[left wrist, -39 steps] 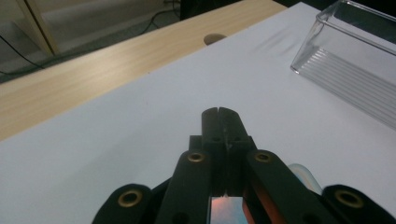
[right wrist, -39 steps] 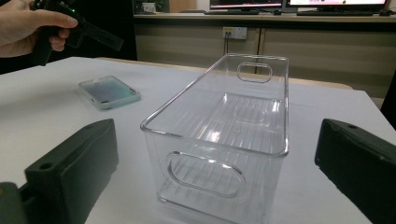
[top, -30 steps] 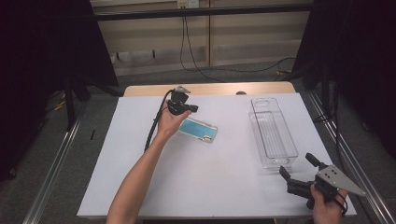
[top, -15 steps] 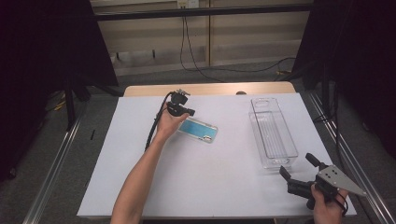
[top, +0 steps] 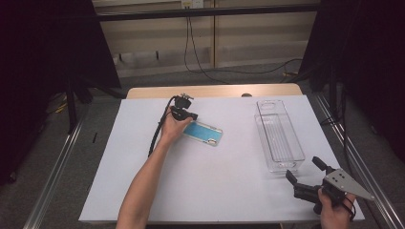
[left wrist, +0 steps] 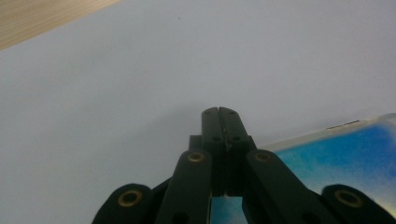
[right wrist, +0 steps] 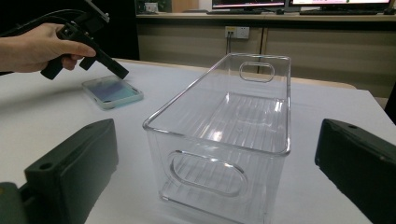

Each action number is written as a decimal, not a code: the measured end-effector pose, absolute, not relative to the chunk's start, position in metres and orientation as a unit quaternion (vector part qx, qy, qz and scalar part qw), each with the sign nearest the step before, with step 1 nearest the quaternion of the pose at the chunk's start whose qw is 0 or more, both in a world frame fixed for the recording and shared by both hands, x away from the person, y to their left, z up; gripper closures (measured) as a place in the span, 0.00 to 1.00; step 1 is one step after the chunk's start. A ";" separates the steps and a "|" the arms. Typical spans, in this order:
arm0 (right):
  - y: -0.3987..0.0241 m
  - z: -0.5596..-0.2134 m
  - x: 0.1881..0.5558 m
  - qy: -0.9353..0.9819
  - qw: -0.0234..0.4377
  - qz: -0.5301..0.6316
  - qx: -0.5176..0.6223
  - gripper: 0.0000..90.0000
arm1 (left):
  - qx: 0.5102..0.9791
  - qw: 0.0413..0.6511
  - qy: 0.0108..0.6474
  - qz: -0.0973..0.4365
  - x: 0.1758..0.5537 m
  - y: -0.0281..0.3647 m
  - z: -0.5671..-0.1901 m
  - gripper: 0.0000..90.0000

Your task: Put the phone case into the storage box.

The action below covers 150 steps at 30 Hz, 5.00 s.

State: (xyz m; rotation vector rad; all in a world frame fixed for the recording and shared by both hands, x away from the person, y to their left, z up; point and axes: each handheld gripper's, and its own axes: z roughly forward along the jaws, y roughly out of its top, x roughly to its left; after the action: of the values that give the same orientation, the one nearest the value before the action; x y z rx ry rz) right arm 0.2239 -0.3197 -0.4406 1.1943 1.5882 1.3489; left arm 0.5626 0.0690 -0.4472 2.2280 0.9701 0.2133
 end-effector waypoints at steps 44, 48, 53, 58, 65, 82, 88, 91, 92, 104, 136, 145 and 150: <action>-0.319 -0.440 0.223 0.616 0.365 0.523 0.462 0.00 | 0.878 0.323 0.347 0.073 0.554 0.071 -0.448 1.00; -0.319 -0.440 0.223 0.617 0.365 0.523 0.462 0.00 | 0.879 0.320 0.346 0.068 0.554 0.071 -0.447 1.00; -0.319 -0.440 0.223 0.617 0.365 0.523 0.462 0.00 | 0.886 0.310 0.338 0.070 0.552 0.070 -0.446 1.00; -0.319 -0.440 0.222 0.616 0.364 0.523 0.463 0.00 | 0.886 0.310 0.338 0.067 0.551 0.071 -0.445 1.00; -0.320 -0.440 0.222 0.614 0.366 0.524 0.463 0.00 | 0.885 0.315 0.339 0.060 0.550 0.074 -0.446 1.00; -0.320 -0.440 0.221 0.615 0.367 0.522 0.463 0.00 | 0.881 0.321 0.343 0.058 0.541 0.088 -0.446 1.00; -0.320 -0.440 0.221 0.616 0.367 0.522 0.462 0.00 | 0.880 0.324 0.343 0.058 0.537 0.092 -0.446 1.00; -0.319 -0.440 0.221 0.616 0.366 0.522 0.462 0.00 | 0.882 0.322 0.339 0.057 0.537 0.093 -0.446 1.00; -0.319 -0.440 0.221 0.616 0.367 0.522 0.461 0.00 | 0.884 0.319 0.338 0.060 0.536 0.093 -0.446 1.00; -0.319 -0.440 0.221 0.616 0.369 0.522 0.461 0.00 | 0.881 0.329 0.335 0.056 0.530 0.098 -0.447 1.00; -0.319 -0.440 0.222 0.623 0.373 0.517 0.454 0.00 | 0.889 0.314 0.327 0.066 0.516 0.099 -0.444 1.00; -0.318 -0.440 0.222 0.627 0.375 0.511 0.452 0.00 | 0.886 0.315 0.333 0.067 0.513 0.099 -0.444 0.99; -0.318 -0.440 0.222 0.628 0.377 0.510 0.451 0.00 | 0.881 0.325 0.338 0.066 0.513 0.101 -0.446 0.99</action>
State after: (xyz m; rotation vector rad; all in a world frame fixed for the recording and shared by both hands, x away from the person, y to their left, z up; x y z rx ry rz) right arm 0.2219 -0.3182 -0.4400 1.1535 1.6063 1.3050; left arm 0.5131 0.1013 -0.4457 2.3089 0.8857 0.1725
